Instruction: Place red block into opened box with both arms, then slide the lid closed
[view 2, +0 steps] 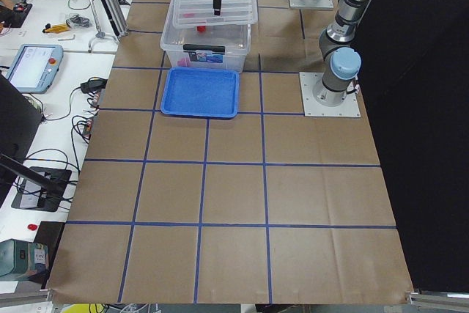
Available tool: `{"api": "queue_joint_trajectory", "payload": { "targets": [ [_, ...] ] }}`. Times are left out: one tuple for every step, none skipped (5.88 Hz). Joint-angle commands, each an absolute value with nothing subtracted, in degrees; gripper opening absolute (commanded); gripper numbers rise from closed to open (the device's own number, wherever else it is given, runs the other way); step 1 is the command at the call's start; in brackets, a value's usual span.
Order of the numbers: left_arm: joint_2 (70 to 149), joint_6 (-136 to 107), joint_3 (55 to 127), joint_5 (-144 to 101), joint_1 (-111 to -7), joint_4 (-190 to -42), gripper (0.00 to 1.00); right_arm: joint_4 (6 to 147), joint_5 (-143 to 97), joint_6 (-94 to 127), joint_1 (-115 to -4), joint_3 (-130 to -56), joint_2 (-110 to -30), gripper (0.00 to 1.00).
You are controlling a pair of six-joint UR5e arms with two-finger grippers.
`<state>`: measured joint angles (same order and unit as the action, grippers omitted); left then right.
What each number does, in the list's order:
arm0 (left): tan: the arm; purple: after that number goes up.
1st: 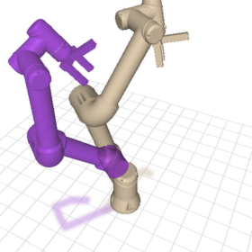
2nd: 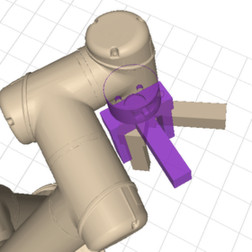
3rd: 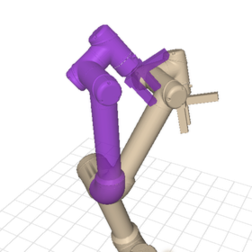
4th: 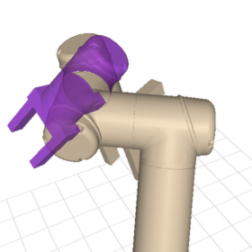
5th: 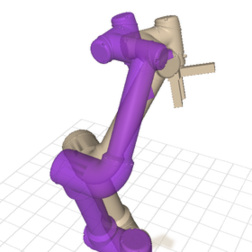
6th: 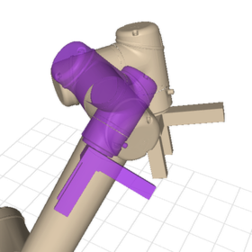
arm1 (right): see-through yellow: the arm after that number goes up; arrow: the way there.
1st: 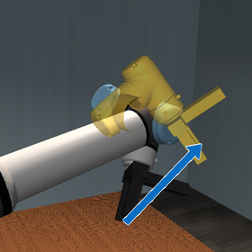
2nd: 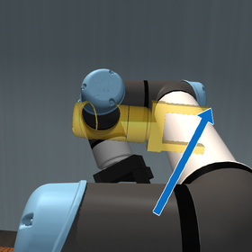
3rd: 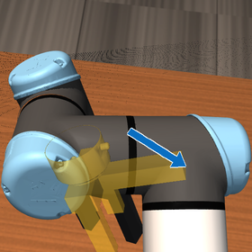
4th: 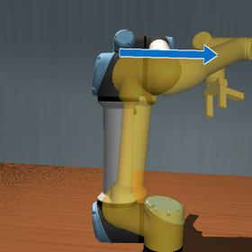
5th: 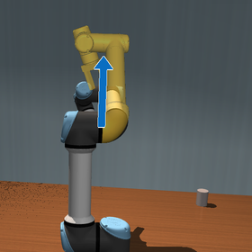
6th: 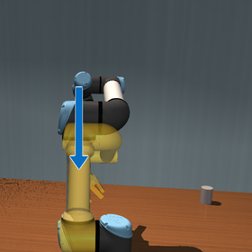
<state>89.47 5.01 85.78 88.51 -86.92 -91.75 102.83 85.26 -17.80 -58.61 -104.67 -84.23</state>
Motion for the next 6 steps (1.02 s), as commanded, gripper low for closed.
{"api": "queue_joint_trajectory", "payload": {
  "targets": [
    [89.5,5.0,85.8,88.5,-86.9,-91.8,0.99,102.8,85.3,-14.9,-60.8,-104.9,-85.2,1.00],
    [89.5,5.0,85.8,88.5,-86.9,-91.7,0.98,102.8,84.2,-12.8,-62.0,-105.5,-85.9,1.00],
    [89.5,5.0,85.8,88.5,-86.9,-91.8,0.98,102.8,83.9,-9.9,-64.1,-105.7,-86.1,1.00],
    [89.5,5.1,85.8,88.5,-86.9,-91.8,0.98,102.8,83.8,-7.8,-65.3,-105.8,-86.1,1.00],
    [89.5,5.1,85.8,88.5,-86.9,-91.7,0.99,102.8,83.8,-6.4,-66.3,-105.8,-86.1,1.00],
    [89.5,5.0,85.8,88.5,-86.9,-91.8,0.99,102.9,83.7,-4.0,-68.2,-105.8,-86.1,1.00]
  ]
}}
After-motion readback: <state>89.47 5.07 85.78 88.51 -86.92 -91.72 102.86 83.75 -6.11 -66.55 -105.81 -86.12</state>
